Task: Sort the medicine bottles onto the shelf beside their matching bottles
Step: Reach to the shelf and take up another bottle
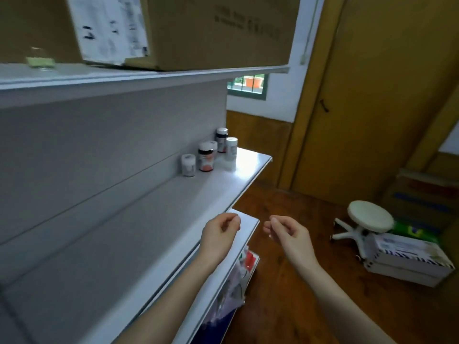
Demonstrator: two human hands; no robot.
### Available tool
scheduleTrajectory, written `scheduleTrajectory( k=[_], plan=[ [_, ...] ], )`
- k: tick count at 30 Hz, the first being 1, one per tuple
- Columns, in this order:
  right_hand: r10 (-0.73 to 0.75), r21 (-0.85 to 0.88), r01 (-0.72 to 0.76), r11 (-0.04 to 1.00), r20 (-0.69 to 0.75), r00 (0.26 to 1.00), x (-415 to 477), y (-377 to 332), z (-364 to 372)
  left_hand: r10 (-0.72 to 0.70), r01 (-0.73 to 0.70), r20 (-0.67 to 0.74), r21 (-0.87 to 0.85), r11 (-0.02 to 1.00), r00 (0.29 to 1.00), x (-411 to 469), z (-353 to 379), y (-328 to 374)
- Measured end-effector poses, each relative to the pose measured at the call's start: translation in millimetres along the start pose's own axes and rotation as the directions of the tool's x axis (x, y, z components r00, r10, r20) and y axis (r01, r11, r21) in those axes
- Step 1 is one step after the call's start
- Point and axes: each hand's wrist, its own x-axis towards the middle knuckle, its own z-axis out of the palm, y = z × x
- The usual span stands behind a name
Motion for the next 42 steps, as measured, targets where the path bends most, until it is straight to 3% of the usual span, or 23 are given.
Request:
scheduleTrajectory(
  k=[5,11,20,29,34,42],
  plan=[
    [0.024,-0.040,-0.025,0.999,-0.030,0.999,70.3,20.8,-21.7,-0.036,0.034,0.046,0.036,0.999,0.998,74.0,44.2,-0.5],
    [0.042,-0.063,-0.042,0.997,-0.002,0.999,178.5,52.8,-44.0,-0.067,0.068,-0.018,0.077,0.995,0.998,163.4,94.5,-6.5],
    [0.038,-0.144,-0.002,0.990,0.244,0.969,369.7,84.5,-62.5,-0.174,0.193,-0.212,0.070,0.979,0.962,300.5,140.6,-20.8],
    [0.138,-0.242,-0.005,0.970,0.536,0.833,490.9,108.4,0.2,-0.338,0.371,-0.381,0.014,0.929,0.861,403.4,121.8,-61.7],
    [0.122,-0.286,0.051,0.957,0.554,0.823,541.2,115.8,42.7,-0.348,0.392,-0.425,0.018,0.920,0.835,461.7,113.6,-85.4],
    [0.127,-0.233,0.036,0.972,0.644,0.754,591.4,132.2,96.6,-0.248,0.294,-0.386,0.064,0.954,0.888,515.9,108.6,-101.3]
  ],
)
